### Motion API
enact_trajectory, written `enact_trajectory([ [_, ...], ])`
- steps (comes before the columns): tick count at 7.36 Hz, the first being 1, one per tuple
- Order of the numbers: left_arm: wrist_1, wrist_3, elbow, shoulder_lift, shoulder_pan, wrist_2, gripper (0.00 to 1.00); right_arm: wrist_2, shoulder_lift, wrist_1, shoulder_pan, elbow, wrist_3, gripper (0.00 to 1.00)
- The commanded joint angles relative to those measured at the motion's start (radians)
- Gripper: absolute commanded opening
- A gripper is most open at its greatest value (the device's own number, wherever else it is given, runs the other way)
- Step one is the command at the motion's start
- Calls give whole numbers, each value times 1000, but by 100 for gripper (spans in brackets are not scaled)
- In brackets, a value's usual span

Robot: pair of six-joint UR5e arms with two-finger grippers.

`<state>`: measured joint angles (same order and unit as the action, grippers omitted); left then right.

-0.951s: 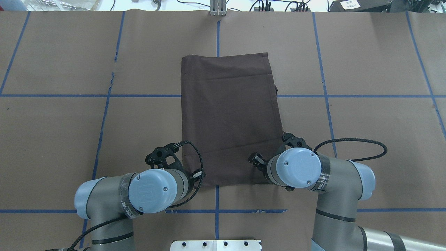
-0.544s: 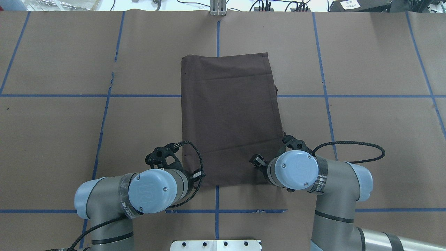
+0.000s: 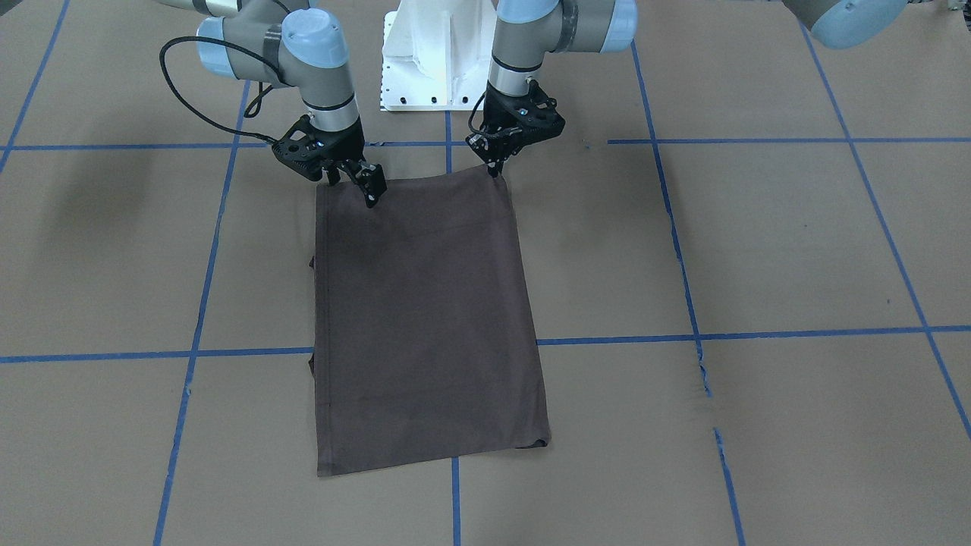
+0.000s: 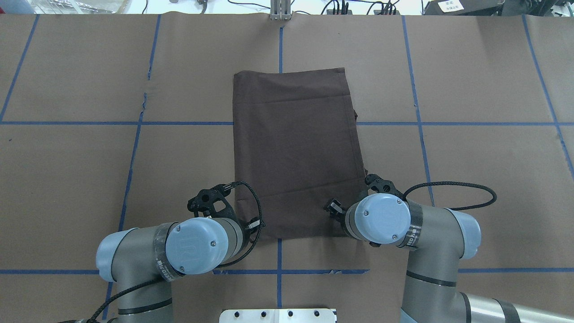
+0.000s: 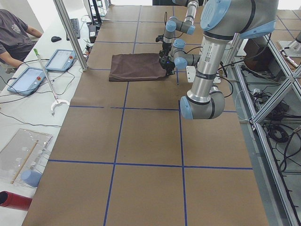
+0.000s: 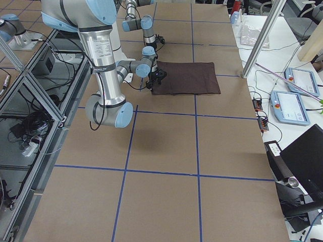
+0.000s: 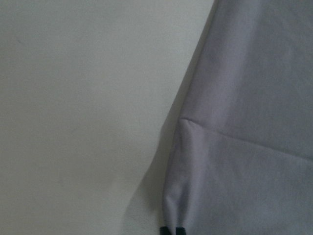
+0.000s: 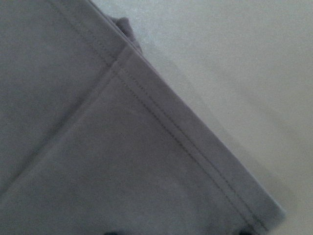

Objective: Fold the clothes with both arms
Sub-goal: 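Grasp the near end of the folded shirt with both grippers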

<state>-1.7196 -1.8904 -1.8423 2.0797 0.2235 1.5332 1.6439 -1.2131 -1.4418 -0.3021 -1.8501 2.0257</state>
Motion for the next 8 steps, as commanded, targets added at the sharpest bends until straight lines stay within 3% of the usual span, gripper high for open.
enact_trajectory([
  [1,0,-1,0,0,0,-1,0,1,0,0,-2,0,-5,17],
  [2,0,0,0,0,-1,-1,0,2,4,-8,-2,0,-9,3],
  [3,0,0,0,0,0,-1,0,4,10,-37,-5,-3,-12,0],
  [8,0,0,2,0,0,1,0,7,49,-60,-20,-1,-31,0],
])
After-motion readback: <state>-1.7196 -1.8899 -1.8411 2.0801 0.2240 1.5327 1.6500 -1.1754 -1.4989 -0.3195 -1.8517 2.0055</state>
